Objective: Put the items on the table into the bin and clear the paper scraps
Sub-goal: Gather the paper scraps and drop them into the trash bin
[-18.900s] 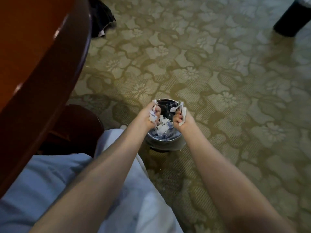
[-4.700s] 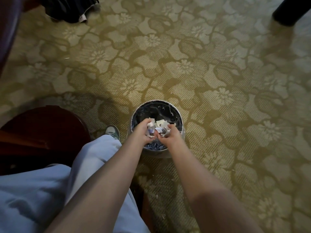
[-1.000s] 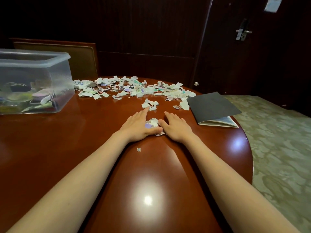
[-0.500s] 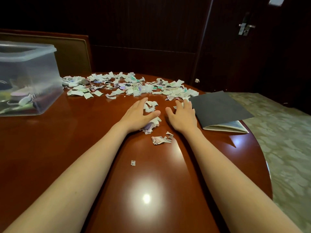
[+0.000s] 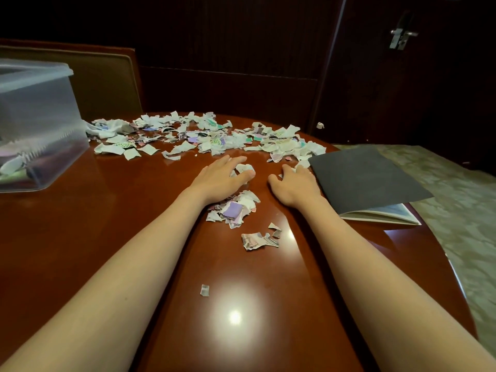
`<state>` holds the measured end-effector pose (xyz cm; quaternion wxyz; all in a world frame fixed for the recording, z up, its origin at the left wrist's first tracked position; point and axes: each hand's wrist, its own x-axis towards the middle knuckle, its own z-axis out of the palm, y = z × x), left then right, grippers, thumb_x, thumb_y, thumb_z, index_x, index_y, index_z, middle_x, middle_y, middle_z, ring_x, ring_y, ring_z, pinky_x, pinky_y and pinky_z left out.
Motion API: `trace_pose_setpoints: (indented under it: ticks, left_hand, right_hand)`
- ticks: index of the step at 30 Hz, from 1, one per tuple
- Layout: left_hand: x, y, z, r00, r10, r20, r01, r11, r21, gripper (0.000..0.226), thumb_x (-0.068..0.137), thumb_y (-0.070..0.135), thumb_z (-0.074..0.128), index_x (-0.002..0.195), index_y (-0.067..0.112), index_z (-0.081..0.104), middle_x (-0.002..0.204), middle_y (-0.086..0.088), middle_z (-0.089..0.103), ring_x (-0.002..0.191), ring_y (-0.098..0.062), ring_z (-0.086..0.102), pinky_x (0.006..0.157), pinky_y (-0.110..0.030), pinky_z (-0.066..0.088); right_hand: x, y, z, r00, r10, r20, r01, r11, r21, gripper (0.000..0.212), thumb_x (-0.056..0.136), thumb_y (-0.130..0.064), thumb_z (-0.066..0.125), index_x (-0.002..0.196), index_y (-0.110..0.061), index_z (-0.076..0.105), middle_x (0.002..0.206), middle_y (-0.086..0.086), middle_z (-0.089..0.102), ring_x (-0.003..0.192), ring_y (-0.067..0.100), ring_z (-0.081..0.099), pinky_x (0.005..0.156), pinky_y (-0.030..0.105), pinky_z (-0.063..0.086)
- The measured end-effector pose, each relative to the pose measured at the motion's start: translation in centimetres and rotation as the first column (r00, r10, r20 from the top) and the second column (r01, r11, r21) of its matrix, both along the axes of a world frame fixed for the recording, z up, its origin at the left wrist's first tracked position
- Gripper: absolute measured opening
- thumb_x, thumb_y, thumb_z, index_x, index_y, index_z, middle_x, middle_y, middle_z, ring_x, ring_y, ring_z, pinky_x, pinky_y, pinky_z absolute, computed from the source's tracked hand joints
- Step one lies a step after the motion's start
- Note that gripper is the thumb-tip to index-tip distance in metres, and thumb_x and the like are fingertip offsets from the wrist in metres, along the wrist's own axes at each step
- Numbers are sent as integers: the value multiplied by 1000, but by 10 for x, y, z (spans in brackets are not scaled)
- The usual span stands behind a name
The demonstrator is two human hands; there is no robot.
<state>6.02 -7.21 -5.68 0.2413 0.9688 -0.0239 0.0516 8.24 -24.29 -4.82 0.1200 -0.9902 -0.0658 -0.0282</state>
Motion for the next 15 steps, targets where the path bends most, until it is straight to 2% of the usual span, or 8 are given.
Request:
trace_pose_setpoints:
  ticks: [2, 6, 8, 10, 12, 15]
  left_hand:
    - [1, -2, 2, 1000, -11, -12, 11, 1000, 19, 57, 92, 61, 28, 144, 36, 29, 156, 3, 20, 145, -16, 14, 117, -48, 13]
    - [-1, -4, 8, 1000, -19, -25, 18, 998, -54, 53, 95, 57, 28, 142, 34, 35, 154, 7, 27, 143, -15, 22, 117, -48, 15]
    - [-1, -4, 10, 999, -7, -37, 3, 994, -108, 52, 95, 57, 29, 141, 35, 35, 154, 7, 27, 142, -16, 24, 117, -47, 16]
    - [0, -4, 11, 999, -4, -38, -1, 990, -140, 52, 94, 57, 30, 141, 35, 35, 154, 7, 27, 141, -16, 25, 116, -45, 18]
    - [2, -2, 10, 999, -12, -36, 7, 989, -146, 52, 94, 57, 30, 141, 35, 35, 153, 7, 27, 141, -16, 25, 116, -44, 19]
    - [7, 0, 8, 999, -18, -43, 10, 984, -179, 52, 94, 58, 30, 141, 36, 35, 153, 8, 28, 141, -16, 25, 115, -45, 21]
  right_hand:
    - [0, -1, 2, 994, 106, 12, -106, 994, 34, 57, 96, -44, 31, 145, -15, 32, 145, 16, 38, 133, 31, 36, 109, 39, 31]
    - [-3, -2, 5, 968, 247, 35, -248, 936, 249, 47, 98, -32, 35, 144, -23, 34, 145, 7, 43, 128, 24, 44, 105, 33, 35]
    - [-1, -2, 5, 969, 209, 131, -237, 934, 269, 46, 98, -31, 35, 143, -20, 36, 145, 6, 42, 130, 23, 43, 106, 34, 34]
    - [6, 0, 4, 969, 93, 230, -147, 961, 233, 48, 98, -32, 34, 143, -15, 35, 149, 9, 35, 136, 24, 33, 110, 36, 28]
    - [18, 2, 3, 970, -4, 244, -41, 983, 180, 51, 98, -36, 33, 145, -15, 31, 154, 13, 22, 142, 28, 20, 115, 42, 19]
    - [40, 4, 2, 967, -40, 252, 12, 994, 113, 55, 98, -39, 33, 147, -16, 24, 157, 15, 9, 145, 32, 5, 118, 46, 8]
